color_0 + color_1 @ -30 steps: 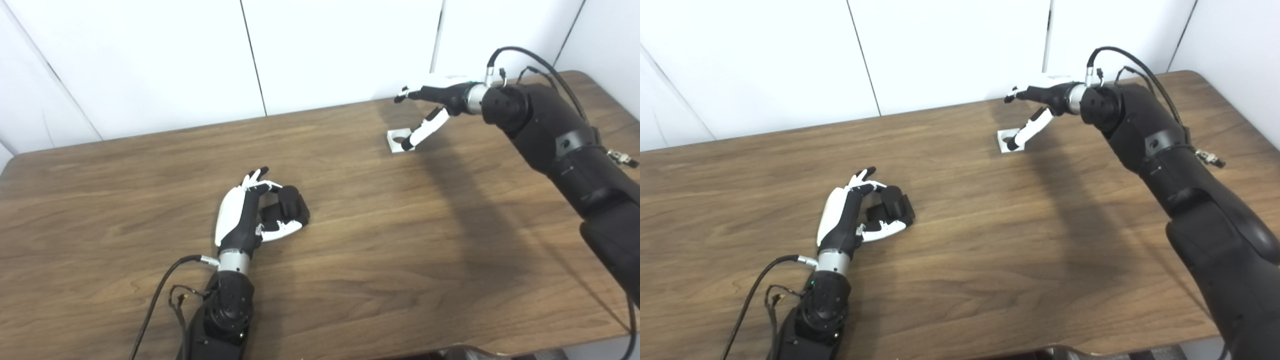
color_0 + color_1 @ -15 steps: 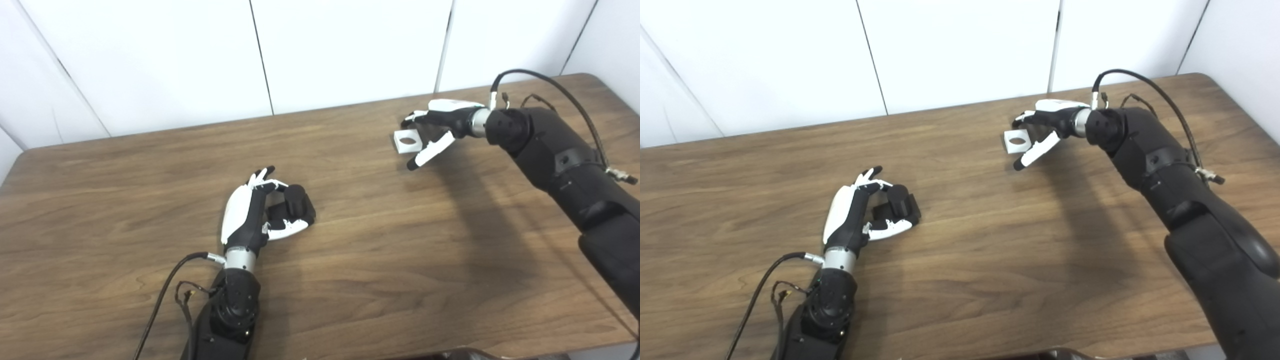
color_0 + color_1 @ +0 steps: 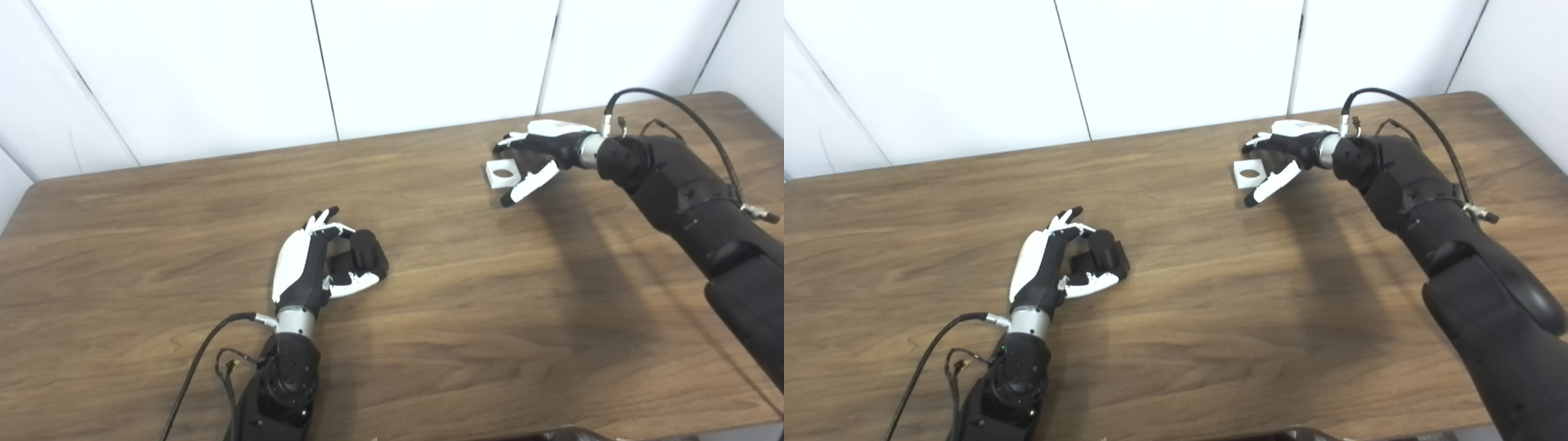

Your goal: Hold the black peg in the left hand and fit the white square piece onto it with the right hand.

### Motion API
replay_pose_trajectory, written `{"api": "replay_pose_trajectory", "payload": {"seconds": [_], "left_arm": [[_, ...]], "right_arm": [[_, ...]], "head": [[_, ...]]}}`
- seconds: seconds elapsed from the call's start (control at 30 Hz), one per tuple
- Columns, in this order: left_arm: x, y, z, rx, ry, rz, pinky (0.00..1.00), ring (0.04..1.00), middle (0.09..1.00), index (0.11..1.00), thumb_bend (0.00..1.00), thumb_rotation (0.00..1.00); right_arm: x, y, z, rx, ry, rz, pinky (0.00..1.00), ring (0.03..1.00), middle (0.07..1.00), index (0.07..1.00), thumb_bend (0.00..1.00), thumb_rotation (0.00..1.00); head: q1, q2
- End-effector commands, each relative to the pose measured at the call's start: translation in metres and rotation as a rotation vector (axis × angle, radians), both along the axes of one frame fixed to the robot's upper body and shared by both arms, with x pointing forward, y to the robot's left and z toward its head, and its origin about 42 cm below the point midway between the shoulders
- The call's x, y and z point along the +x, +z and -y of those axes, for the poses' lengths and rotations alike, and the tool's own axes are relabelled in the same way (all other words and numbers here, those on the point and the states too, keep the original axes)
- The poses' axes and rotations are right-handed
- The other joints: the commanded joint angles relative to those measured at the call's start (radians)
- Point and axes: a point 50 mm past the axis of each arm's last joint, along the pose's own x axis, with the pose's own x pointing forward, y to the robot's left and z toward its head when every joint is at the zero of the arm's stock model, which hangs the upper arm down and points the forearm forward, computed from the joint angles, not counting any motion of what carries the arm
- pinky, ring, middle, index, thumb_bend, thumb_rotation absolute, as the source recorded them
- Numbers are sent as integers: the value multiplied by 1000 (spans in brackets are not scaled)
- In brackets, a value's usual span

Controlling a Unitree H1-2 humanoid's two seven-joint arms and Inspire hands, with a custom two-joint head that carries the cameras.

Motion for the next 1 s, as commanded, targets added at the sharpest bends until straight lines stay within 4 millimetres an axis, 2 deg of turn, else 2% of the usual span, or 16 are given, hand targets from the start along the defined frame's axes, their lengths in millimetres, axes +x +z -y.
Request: {"api": "replay_pose_trajectory", "payload": {"seconds": [0.0, 0.1, 0.2, 0.37, 0.73, 0.77, 0.8, 0.87, 0.97], "left_arm": [[-4, -8, -8, 21, 24, -53, 1000, 1000, 954, 490, 516, 90], [-5, -8, -8, 23, 24, -59, 1000, 1000, 954, 490, 517, 90], [-6, -8, -9, 21, 25, -65, 1000, 1000, 954, 490, 517, 90], [-6, -8, -9, 21, 24, -63, 1000, 1000, 954, 490, 517, 90], [-7, -7, -11, 28, 25, -60, 1000, 1000, 954, 490, 516, 91], [-7, -6, -11, 27, 25, -59, 1000, 1000, 954, 490, 516, 91], [-7, -6, -11, 27, 25, -58, 1000, 1000, 954, 490, 516, 91], [-6, -6, -12, 30, 24, -54, 1000, 1000, 952, 490, 516, 91], [-6, -6, -12, 31, 22, -54, 1000, 1000, 955, 490, 516, 92]], "right_arm": [[4, 13, -5, 4, 42, 68, 1000, 1000, 960, 742, 848, 450], [3, 13, -5, 11, 51, 112, 1000, 988, 931, 662, 756, 351], [3, 14, -4, 20, 57, 130, 1000, 981, 918, 632, 731, 315], [1, 15, -2, 28, 64, 142, 1000, 973, 906, 604, 732, 282], [-1, 10, 5, 38, 51, 150, 959, 942, 891, 606, 773, 248], [-2, 10, 5, 41, 52, 153, 936, 937, 891, 540, 624, 192], [-2, 11, 5, 43, 52, 154, 928, 935, 890, 518, 574, 173], [-3, 10, 5, 41, 56, 171, 916, 928, 880, 497, 533, 157], [-4, 8, 5, 52, 57, 193, 927, 923, 858, 488, 523, 149]], "head": [[-1, 3], [-2, 7], [-1, 10], [2, 17], [-4, 26], [-4, 26], [-3, 27], [-2, 29], [1, 30]]}}
